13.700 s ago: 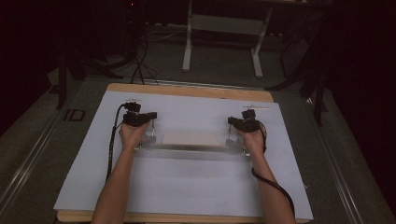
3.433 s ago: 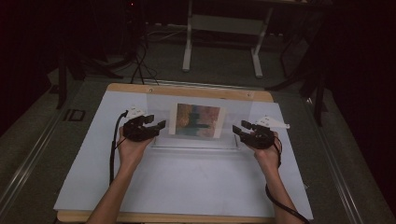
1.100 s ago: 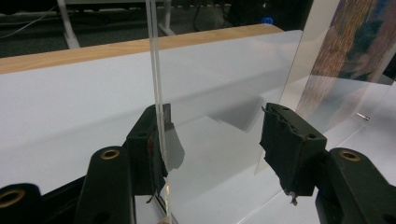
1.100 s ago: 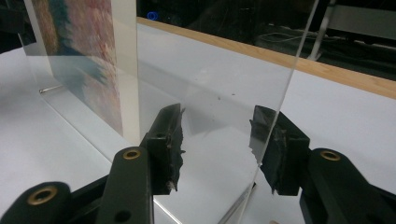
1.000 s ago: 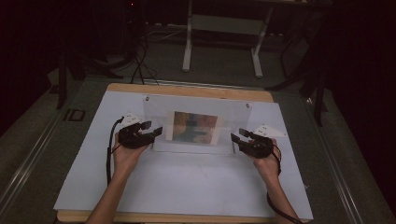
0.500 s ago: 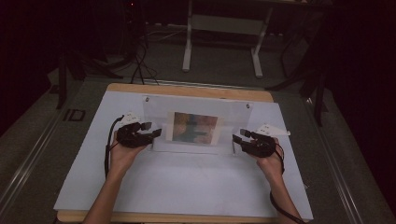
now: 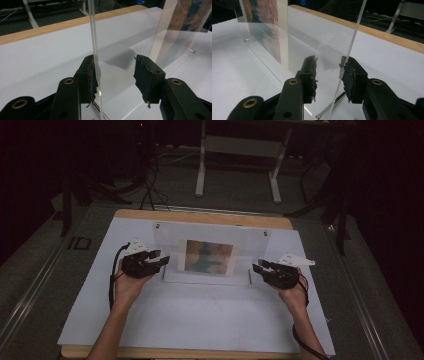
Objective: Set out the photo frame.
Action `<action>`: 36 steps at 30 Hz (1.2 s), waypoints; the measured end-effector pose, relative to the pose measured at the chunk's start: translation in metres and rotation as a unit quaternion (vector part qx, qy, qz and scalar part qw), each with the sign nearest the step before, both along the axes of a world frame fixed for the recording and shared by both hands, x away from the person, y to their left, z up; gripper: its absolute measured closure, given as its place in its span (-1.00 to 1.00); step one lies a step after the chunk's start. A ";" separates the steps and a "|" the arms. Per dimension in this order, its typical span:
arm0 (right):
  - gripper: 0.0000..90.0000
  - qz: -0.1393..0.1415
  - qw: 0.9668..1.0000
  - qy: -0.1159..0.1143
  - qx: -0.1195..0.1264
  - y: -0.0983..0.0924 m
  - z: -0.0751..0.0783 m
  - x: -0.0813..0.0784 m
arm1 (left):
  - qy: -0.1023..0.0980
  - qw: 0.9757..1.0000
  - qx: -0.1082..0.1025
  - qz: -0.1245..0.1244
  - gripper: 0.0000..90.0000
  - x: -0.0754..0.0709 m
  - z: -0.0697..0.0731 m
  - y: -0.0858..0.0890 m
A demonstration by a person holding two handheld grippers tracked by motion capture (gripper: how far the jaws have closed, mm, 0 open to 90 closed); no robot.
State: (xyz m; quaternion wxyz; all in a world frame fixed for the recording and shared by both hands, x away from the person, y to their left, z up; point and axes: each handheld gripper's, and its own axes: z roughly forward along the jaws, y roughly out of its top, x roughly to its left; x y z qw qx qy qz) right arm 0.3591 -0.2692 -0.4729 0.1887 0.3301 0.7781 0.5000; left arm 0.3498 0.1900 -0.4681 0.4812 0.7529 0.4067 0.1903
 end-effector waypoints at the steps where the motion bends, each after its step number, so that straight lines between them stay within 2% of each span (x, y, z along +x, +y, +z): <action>1: 0.43 0.000 1.000 -0.002 -0.002 0.000 0.000 0.000 | -0.001 1.000 0.001 0.000 0.17 0.000 0.000 0.000; 8: 0.49 0.002 1.000 -0.002 -0.001 0.000 0.000 -0.001 | 0.001 1.000 0.001 0.008 0.16 0.000 0.000 0.000; 11: 0.48 0.008 1.000 0.002 0.000 -0.002 0.000 0.000 | 0.007 1.000 -0.007 0.004 0.15 0.001 0.000 0.001; 13: 0.44 0.014 1.000 0.005 0.001 -0.003 0.000 0.001 | 0.009 1.000 -0.009 0.003 0.13 0.001 0.000 0.002; 19: 0.33 0.001 1.000 0.020 0.000 -0.013 0.000 0.004 | 0.010 1.000 -0.005 0.000 0.13 0.001 0.003 0.004; 25: 0.33 -0.004 1.000 0.019 0.003 -0.022 0.004 0.003 | -0.001 1.000 -0.011 0.002 0.15 -0.002 0.011 0.017; 28: 0.33 -0.005 1.000 0.020 0.006 -0.025 0.004 0.004 | -0.005 1.000 -0.024 0.004 0.17 -0.003 0.014 0.025; 32: 0.33 -0.005 1.000 0.019 0.007 -0.028 0.004 0.004 | -0.013 0.999 -0.034 0.015 0.19 -0.005 0.018 0.036; 36: 0.34 -0.012 1.000 0.018 0.011 -0.033 0.006 0.004 | -0.012 0.998 -0.043 0.032 0.19 -0.006 0.019 0.044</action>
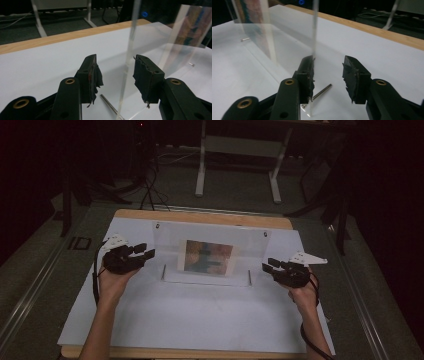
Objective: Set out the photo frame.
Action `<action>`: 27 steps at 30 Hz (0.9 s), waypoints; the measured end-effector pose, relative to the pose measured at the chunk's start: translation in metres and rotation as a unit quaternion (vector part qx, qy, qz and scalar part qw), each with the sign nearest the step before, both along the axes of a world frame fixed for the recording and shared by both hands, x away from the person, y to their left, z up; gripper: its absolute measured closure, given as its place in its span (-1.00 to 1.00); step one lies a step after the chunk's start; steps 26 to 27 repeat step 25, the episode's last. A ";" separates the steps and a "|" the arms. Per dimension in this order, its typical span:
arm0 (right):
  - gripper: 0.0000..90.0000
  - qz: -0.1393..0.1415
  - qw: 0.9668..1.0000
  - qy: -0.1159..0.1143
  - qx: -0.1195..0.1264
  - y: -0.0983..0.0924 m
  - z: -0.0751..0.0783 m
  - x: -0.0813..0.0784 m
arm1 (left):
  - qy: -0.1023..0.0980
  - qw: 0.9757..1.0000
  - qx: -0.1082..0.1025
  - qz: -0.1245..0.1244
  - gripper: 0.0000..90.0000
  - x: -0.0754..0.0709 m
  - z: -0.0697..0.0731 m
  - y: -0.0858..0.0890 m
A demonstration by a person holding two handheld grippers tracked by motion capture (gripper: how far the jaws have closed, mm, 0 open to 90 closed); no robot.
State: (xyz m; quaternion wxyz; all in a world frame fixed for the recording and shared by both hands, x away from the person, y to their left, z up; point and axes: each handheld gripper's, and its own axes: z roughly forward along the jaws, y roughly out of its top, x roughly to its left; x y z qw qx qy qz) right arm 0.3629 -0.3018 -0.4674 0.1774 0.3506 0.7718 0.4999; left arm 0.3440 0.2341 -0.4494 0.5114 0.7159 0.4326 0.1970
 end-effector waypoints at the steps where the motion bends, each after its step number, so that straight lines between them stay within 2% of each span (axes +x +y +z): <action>1: 0.34 -0.004 1.000 -0.002 0.003 -0.002 0.000 0.000 | 0.002 1.000 -0.001 0.004 0.19 0.000 0.000 0.001; 6: 0.31 -0.031 1.000 0.004 -0.005 -0.005 -0.003 0.002 | 0.010 1.000 -0.003 0.020 0.18 0.002 -0.003 0.006; 9: 0.27 -0.041 0.999 0.005 -0.020 -0.004 -0.006 0.004 | 0.015 0.999 -0.001 0.029 0.17 0.003 -0.005 0.006; 13: 0.24 -0.054 0.998 0.014 -0.028 -0.007 -0.010 0.007 | 0.028 0.999 0.006 0.043 0.16 0.007 -0.012 0.008; 19: 0.21 -0.074 0.996 0.031 -0.038 -0.013 -0.018 0.011 | 0.048 0.997 0.013 0.059 0.13 0.013 -0.023 0.010; 21: 0.20 -0.084 0.994 0.037 -0.054 -0.015 -0.023 0.013 | 0.056 0.996 0.018 0.067 0.13 0.015 -0.028 0.012; 25: 0.18 -0.089 0.993 0.048 -0.066 -0.016 -0.030 0.016 | 0.069 0.994 0.031 0.077 0.12 0.019 -0.036 0.013; 27: 0.18 -0.089 0.993 0.048 -0.066 -0.016 -0.030 0.016 | 0.069 0.994 0.031 0.077 0.12 0.019 -0.036 0.013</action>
